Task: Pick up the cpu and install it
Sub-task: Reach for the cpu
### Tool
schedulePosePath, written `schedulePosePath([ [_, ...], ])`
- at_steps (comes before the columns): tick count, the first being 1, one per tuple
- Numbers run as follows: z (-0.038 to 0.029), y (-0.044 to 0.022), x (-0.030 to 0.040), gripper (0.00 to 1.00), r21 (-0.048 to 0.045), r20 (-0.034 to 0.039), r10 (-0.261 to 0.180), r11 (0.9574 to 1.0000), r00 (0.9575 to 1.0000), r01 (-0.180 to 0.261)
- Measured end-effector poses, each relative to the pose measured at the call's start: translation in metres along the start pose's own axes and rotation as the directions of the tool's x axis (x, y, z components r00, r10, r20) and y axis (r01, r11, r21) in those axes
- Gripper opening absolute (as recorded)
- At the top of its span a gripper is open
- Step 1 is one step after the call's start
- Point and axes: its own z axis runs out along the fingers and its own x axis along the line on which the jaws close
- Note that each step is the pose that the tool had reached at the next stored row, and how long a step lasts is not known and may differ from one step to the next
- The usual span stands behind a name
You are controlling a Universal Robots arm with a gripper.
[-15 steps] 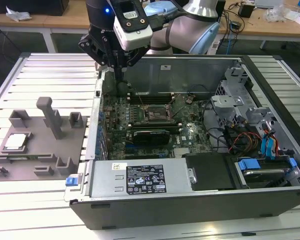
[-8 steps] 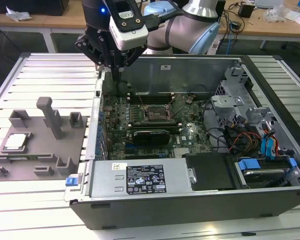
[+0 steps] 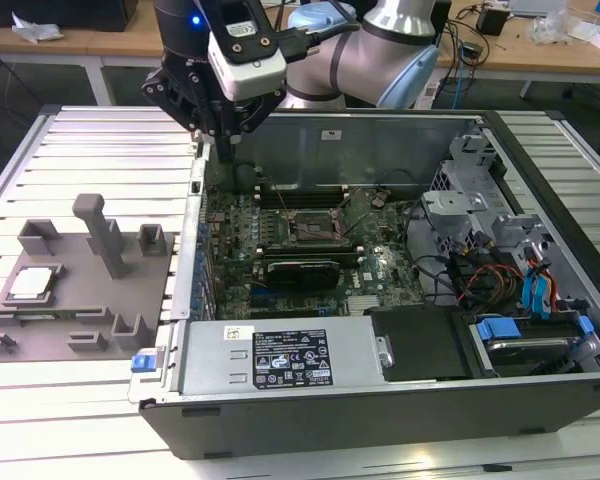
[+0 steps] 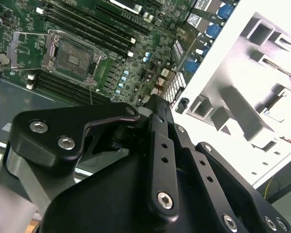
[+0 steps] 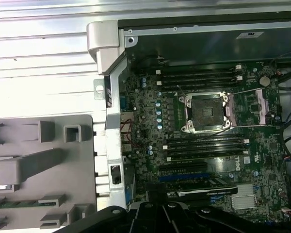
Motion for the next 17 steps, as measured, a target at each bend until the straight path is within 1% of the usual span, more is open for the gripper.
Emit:
schedulePosePath([
  [8, -0.0002, -0.0006, 0.0075, 0.11, -0.0001, 0.0003, 0.0, 1.0, 1.0, 0.0],
  [17, -0.0005, -0.0014, 0.0185, 0.11, -0.0001, 0.0005, 0.0, 1.0, 1.0, 0.0],
])
